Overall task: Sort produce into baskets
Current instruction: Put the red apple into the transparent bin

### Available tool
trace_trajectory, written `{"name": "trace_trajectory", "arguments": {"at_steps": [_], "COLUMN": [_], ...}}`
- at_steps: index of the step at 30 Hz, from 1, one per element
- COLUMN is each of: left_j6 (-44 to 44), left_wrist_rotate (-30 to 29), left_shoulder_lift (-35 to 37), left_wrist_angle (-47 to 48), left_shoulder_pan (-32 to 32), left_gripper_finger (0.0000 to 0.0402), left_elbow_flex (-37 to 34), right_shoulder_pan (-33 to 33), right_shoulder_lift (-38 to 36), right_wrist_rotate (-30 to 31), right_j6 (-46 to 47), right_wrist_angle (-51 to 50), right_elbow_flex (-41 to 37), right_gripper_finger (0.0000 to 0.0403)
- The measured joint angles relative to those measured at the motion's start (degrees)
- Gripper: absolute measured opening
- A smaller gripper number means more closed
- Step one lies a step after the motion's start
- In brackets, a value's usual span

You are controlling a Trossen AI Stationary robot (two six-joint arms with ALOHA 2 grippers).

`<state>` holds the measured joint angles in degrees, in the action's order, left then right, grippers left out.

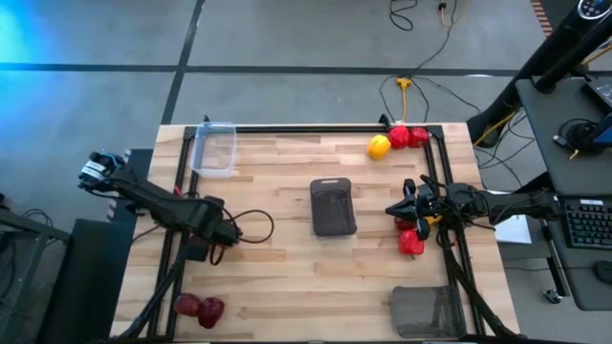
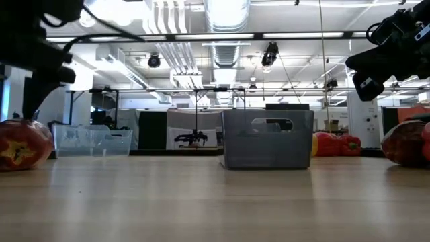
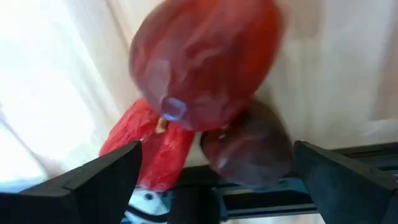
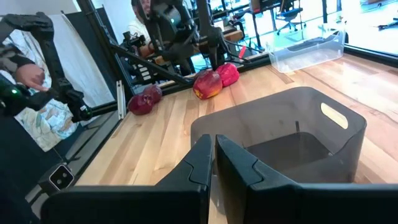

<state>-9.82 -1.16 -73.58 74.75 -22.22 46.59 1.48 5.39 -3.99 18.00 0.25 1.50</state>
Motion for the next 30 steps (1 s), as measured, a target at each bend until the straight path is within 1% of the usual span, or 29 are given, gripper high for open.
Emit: {"name": "trace_trajectory", "arguments": {"at_steps": [4, 7, 11, 18, 21, 24, 27, 30], "left_j6": [0.18, 0.0, 0.37, 4.24, 6.25, 7.84, 7.77, 6.98], "left_wrist_rotate": [-2.9, -2.94, -4.22, -9.11, -9.25, -8.57, -8.43, -9.04], "left_shoulder_lift": [-2.16, -2.89, -2.78, -2.51, -2.51, -2.51, -2.93, -4.29], "left_wrist_angle": [-0.48, -1.38, -4.98, -9.08, -9.83, -13.9, -19.47, -21.05], "left_shoulder_pan": [0.13, 0.14, 0.12, -0.23, -0.21, -0.21, -0.19, -0.19], "left_gripper_finger": [0.0396, 0.0395, 0.0395, 0.0395, 0.0395, 0.0395, 0.0395, 0.0395], "left_elbow_flex": [-0.81, -0.88, -1.37, -0.86, -1.51, -3.15, -4.52, -4.13], "right_shoulder_pan": [0.02, 0.02, 0.01, 0.02, 0.0, 0.0, 0.0, 0.01], "right_shoulder_lift": [0.01, 0.01, 0.02, 0.0, 0.02, 0.01, 0.01, 0.02], "right_wrist_rotate": [-0.01, -0.01, -0.02, -0.02, -0.02, -0.01, 0.0, 0.0], "right_j6": [0.0, 0.0, 0.0, 0.0, 0.0, 0.0, 0.0, 0.0], "right_wrist_angle": [-0.02, -0.02, -0.02, -0.02, -0.02, -0.02, -0.02, -0.02], "right_elbow_flex": [0.0, 0.02, 0.02, 0.02, 0.02, 0.02, 0.01, 0.02], "right_gripper_finger": [0.0013, 0.0013, 0.0013, 0.0013, 0.0013, 0.0013, 0.0013, 0.0013]}}
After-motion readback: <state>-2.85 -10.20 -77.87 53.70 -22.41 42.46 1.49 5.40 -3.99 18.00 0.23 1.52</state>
